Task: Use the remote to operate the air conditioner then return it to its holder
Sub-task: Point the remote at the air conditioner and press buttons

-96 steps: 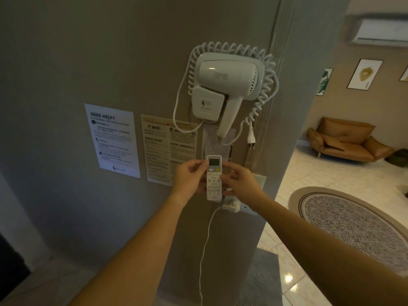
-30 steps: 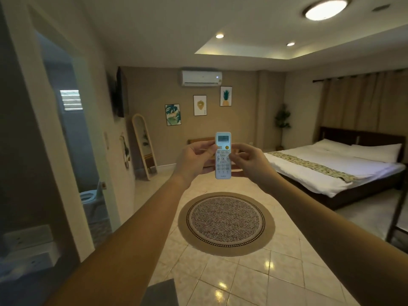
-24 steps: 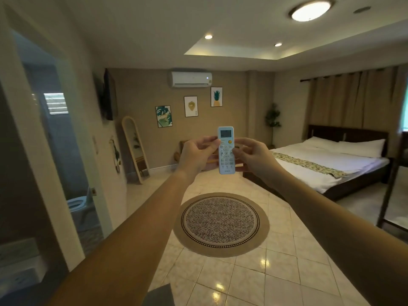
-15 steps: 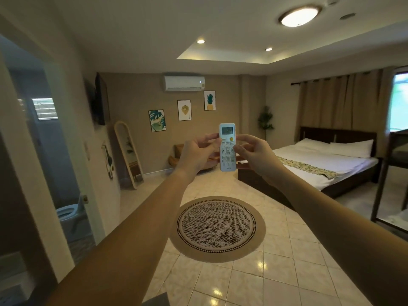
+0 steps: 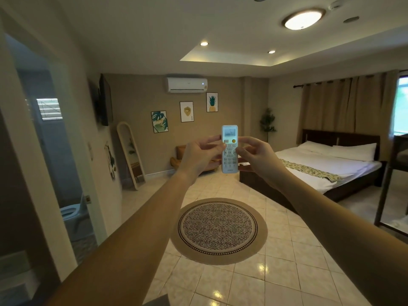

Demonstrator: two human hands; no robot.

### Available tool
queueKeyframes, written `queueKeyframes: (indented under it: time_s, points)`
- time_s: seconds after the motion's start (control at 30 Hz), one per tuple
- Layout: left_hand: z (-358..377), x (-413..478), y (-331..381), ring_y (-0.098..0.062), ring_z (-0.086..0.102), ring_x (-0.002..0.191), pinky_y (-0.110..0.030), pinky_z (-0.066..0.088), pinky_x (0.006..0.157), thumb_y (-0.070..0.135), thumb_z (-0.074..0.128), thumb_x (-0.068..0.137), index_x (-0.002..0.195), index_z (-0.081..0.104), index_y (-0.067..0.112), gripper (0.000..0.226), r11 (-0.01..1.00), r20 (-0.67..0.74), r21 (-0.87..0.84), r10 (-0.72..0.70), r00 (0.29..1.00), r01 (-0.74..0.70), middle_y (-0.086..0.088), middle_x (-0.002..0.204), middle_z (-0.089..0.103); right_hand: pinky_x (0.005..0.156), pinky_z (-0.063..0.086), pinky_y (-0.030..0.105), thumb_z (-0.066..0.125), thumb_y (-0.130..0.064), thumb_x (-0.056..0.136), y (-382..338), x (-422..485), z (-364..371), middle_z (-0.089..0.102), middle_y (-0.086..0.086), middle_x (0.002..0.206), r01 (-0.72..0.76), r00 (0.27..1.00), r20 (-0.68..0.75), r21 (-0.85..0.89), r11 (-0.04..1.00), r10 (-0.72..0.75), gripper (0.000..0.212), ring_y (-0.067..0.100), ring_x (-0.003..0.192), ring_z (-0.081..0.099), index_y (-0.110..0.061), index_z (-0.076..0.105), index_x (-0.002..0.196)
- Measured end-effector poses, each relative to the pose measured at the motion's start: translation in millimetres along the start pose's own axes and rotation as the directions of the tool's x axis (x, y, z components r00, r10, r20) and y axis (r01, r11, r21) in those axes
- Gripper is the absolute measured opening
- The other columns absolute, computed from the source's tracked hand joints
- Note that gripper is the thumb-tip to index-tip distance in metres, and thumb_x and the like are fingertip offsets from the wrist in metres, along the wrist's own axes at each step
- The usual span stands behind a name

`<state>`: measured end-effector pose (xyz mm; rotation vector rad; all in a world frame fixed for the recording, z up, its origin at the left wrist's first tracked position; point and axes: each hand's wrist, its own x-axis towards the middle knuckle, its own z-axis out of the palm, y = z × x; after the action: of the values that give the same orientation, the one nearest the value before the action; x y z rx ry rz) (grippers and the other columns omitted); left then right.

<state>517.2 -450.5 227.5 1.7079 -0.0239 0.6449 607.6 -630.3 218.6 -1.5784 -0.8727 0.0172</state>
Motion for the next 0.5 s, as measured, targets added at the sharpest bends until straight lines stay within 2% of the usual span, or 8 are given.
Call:
queueKeyframes:
  time_s: [0.1, 0.33, 0.5]
  points:
    - [-1.9, -1.4, 0.6, -0.018, 0.080, 0.100, -0.049, 0.065, 0.090, 0.019, 0.081, 0.092, 0.131, 0.074, 0.028, 0.040, 1.000, -0.003, 0.016, 0.011, 1.000, -0.011, 0.003, 0.110, 0.083, 0.074, 0.067, 0.030, 0.058, -0.017, 0.106, -0.6, -1.8, 2.9, 0.078, 0.004, 0.112, 0.012, 1.000, -0.001, 0.004, 1.000, -0.012, 0.034, 0.015, 0.099, 0.078, -0.021, 0.061, 0.139]
    - [-7.4, -4.3, 2.7, -0.020, 0.081, 0.099, -0.047, 0.066, 0.086, 0.016, 0.081, 0.092, 0.132, 0.073, 0.023, 0.042, 1.000, -0.018, 0.012, 0.015, 1.000, -0.015, -0.001, 0.112, 0.083, 0.080, 0.067, 0.036, 0.059, -0.019, 0.106, -1.3, -1.3, 7.5, 0.078, 0.003, 0.113, 0.001, 1.000, -0.004, -0.003, 1.000, -0.002, 0.034, 0.018, 0.103, 0.077, -0.023, 0.062, 0.139]
    - [-11.9, -4.2, 0.8, -0.022, 0.081, 0.100, -0.046, 0.067, 0.084, 0.017, 0.082, 0.091, 0.131, 0.074, 0.020, 0.040, 1.000, -0.034, 0.005, -0.026, 0.999, 0.026, -0.004, 0.112, 0.082, 0.074, 0.067, 0.031, 0.060, -0.020, 0.105, -4.1, 0.1, 12.3, 0.078, 0.002, 0.111, -0.037, 0.999, 0.008, -0.001, 0.999, 0.037, 0.034, 0.017, 0.099, 0.079, -0.021, 0.062, 0.139]
